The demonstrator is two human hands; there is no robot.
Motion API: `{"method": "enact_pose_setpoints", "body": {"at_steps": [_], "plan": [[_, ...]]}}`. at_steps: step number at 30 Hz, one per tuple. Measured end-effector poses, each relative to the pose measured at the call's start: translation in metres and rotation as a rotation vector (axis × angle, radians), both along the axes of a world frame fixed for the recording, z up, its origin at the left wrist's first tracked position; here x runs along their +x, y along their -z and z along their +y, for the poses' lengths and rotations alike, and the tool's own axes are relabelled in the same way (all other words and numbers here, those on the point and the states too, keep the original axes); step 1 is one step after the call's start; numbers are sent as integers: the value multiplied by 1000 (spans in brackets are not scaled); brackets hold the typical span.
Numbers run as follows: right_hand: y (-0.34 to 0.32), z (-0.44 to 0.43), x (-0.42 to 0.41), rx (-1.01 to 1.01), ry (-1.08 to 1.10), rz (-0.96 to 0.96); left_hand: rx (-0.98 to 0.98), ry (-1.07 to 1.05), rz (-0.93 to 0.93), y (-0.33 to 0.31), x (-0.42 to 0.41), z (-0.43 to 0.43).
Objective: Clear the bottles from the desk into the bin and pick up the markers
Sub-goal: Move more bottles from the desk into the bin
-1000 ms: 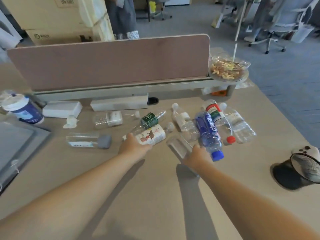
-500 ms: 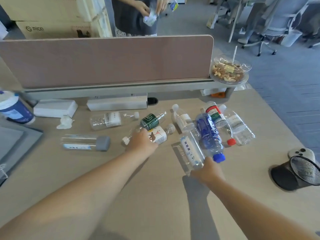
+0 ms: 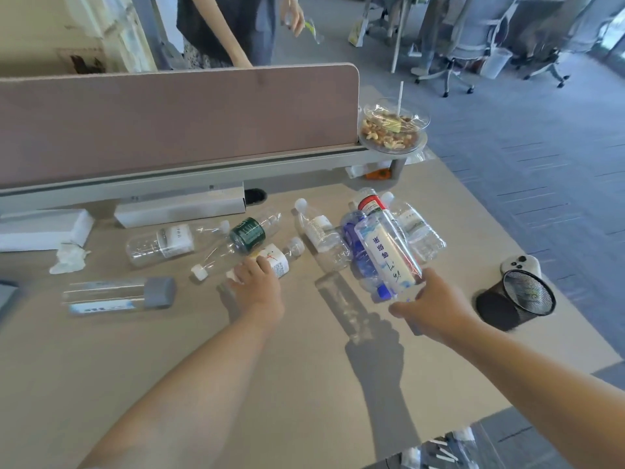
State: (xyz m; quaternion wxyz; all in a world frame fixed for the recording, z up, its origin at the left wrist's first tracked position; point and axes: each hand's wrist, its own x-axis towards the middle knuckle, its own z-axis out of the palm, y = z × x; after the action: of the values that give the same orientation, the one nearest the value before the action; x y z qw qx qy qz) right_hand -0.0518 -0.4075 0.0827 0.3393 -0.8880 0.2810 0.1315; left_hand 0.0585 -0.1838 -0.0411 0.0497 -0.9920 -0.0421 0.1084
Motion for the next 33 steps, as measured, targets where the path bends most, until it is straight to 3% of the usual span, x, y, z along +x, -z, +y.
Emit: {"method": "enact_pose_setpoints", "body": {"at_steps": [11, 16, 19, 24, 33], "plan": [[25, -12, -36, -7, 46, 61, -62, -7, 88, -6, 24, 4], [32, -11, -47, 1, 56, 82, -380, -140, 213, 1, 5, 12], [34, -11, -48, 17, 62, 89, -293, -87, 138, 4, -17, 3], [27, -14, -48, 13, 46, 75, -323, -128, 149, 1, -36, 1], [-32, -50, -48, -41, 100, -72, -639, -122, -93, -126, -20, -56]]}}
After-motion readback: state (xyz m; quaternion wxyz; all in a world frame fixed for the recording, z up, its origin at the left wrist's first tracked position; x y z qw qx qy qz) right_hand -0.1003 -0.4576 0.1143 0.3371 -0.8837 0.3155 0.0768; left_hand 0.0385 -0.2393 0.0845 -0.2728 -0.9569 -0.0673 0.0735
